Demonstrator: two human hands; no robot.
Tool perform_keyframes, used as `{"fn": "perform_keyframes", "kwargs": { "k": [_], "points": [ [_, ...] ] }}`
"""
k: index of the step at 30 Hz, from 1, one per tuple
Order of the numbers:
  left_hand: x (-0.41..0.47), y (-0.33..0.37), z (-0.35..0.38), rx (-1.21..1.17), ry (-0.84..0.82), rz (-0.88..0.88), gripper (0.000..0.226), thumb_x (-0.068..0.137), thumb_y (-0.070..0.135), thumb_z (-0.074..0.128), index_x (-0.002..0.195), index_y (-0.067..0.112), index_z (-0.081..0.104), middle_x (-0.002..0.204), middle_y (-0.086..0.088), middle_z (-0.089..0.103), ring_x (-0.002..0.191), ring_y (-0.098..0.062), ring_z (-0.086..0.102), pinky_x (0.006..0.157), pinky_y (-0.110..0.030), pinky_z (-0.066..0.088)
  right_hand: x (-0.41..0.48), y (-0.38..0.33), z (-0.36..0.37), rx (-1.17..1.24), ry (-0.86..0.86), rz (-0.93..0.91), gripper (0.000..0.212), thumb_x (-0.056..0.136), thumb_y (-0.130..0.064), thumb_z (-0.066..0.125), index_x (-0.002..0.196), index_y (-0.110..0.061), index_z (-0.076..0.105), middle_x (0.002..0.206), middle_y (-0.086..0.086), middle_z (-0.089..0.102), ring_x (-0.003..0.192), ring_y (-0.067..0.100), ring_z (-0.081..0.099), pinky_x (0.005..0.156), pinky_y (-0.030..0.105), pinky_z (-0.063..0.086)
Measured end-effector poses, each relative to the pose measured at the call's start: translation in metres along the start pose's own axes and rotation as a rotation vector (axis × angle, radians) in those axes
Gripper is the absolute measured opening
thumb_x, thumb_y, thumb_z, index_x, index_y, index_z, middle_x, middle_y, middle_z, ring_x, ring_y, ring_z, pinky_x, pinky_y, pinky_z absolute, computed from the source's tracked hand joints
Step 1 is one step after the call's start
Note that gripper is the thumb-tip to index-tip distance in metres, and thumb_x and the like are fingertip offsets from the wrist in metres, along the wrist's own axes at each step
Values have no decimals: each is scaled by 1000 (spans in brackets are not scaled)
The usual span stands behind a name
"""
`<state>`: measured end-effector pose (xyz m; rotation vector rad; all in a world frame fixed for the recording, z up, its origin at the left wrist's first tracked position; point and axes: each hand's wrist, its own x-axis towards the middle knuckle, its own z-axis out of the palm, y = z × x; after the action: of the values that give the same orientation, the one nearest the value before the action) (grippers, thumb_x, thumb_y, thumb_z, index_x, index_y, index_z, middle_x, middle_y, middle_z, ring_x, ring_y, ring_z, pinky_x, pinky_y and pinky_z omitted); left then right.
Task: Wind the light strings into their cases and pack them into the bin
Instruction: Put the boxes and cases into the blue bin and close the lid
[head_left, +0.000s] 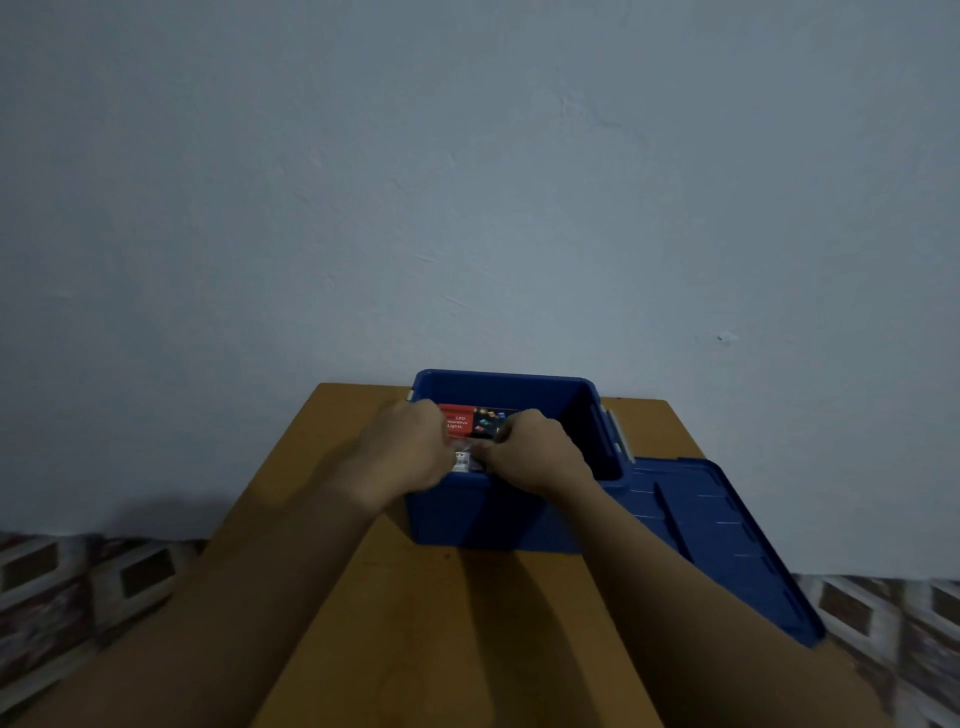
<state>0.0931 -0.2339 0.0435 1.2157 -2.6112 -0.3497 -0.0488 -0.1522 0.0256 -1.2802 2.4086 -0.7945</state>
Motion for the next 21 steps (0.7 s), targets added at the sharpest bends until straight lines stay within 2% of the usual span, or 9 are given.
{"fn": "perform_keyframes", "kwargs": {
  "k": [5, 9, 12, 14, 16, 19, 21],
  "points": [
    [-16, -3, 11, -94, 142, 45, 17, 97, 32, 58, 90, 22, 69, 84, 9, 46, 74, -7, 49, 52, -21, 39, -13, 1, 0, -148, 72, -96, 31, 91, -46, 53, 92, -17, 59, 86, 3, 65, 74, 22, 64, 68, 38, 58],
    [-22, -8, 18, -146, 192, 94, 26, 100, 28, 49, 84, 19, 67, 84, 4, 56, 77, -8, 54, 53, -22, 43, -26, 1, 2, -227, 169, -209, 26, 97, -41, 44, 90, -18, 55, 87, 4, 64, 72, 22, 61, 64, 35, 53],
    [-25, -10, 20, -239, 202, 130, 25, 100, 27, 49, 82, 18, 66, 84, 5, 61, 76, -9, 58, 52, -23, 45, -34, 3, 3, -240, 232, -307, 21, 99, -38, 44, 90, -20, 50, 87, 3, 65, 70, 19, 58, 62, 34, 50],
    [-25, -9, 16, -315, 203, 126, 32, 99, 26, 50, 75, 11, 64, 76, -2, 65, 67, -15, 62, 46, -34, 47, -37, 4, -1, -295, 259, -388, 17, 99, -35, 45, 92, -20, 49, 92, 4, 65, 76, 18, 53, 71, 37, 48],
    [-23, -7, 8, -317, 233, 115, 35, 97, 26, 50, 68, 10, 62, 69, -4, 65, 63, -20, 63, 49, -45, 49, -37, 6, -7, -335, 275, -419, 17, 98, -33, 46, 97, -19, 53, 98, 2, 66, 86, 21, 53, 80, 41, 44],
    [-17, -1, -8, -314, 262, 133, 33, 97, 21, 52, 66, 19, 61, 72, 2, 66, 66, -16, 63, 55, -42, 54, -30, 13, -23, -316, 333, -373, 20, 96, -30, 48, 102, -15, 61, 102, 4, 68, 97, 25, 56, 84, 43, 47],
    [-11, 5, -16, -326, 266, 150, 26, 97, 18, 53, 75, 21, 66, 83, 3, 69, 74, -17, 64, 62, -36, 55, -24, 20, -35, -315, 345, -302, 22, 94, -26, 50, 105, -12, 63, 108, 7, 67, 104, 27, 56, 86, 43, 49]
  ]
}}
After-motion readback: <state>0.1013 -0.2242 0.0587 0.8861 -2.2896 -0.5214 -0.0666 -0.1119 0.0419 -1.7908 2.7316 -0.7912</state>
